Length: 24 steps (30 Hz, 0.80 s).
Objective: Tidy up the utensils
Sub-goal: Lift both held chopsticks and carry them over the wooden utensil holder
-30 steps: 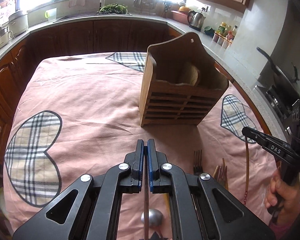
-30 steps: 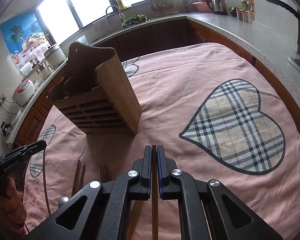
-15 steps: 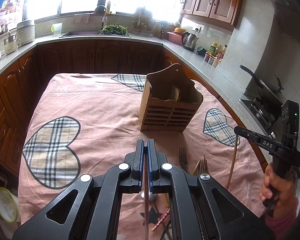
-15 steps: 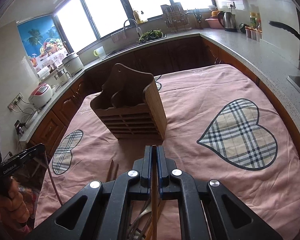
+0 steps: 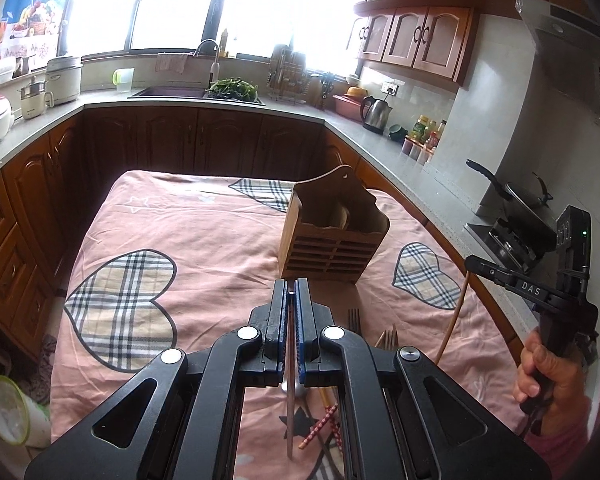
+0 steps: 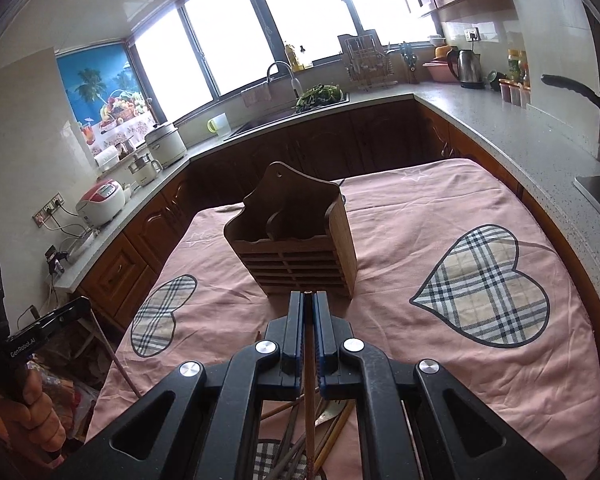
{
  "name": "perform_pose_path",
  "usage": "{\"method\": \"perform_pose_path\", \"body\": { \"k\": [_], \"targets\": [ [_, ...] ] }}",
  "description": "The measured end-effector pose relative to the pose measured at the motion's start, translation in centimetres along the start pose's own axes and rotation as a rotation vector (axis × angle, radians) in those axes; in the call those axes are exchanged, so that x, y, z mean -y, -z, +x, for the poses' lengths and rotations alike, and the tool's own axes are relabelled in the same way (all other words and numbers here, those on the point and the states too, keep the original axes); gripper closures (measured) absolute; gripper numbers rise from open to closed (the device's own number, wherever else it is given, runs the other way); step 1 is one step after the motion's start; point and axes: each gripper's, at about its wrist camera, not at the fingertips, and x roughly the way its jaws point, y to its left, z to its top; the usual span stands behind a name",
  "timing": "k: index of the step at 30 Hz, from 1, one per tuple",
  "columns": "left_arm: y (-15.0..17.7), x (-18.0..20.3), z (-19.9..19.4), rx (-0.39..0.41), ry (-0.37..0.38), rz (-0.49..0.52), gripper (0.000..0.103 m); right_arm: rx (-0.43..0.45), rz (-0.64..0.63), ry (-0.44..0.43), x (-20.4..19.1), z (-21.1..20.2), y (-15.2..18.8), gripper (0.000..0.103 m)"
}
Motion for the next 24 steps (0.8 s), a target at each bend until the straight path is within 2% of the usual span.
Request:
{"method": "perform_pose_path", "body": {
  "k": [9,24],
  "targets": [
    [-1.7,0.1,-2.0,0.090,-0.008,-0.005,0.100,0.075,-0.010,-0.005,-0.7,-1.6,-1.4,0.098],
    [-7.2,0.6,-1.4,0.225,0.017,-0.037,0.100,0.237,-0.006,0.004,-0.9,-1.6,-6.3,0.098]
  ]
}}
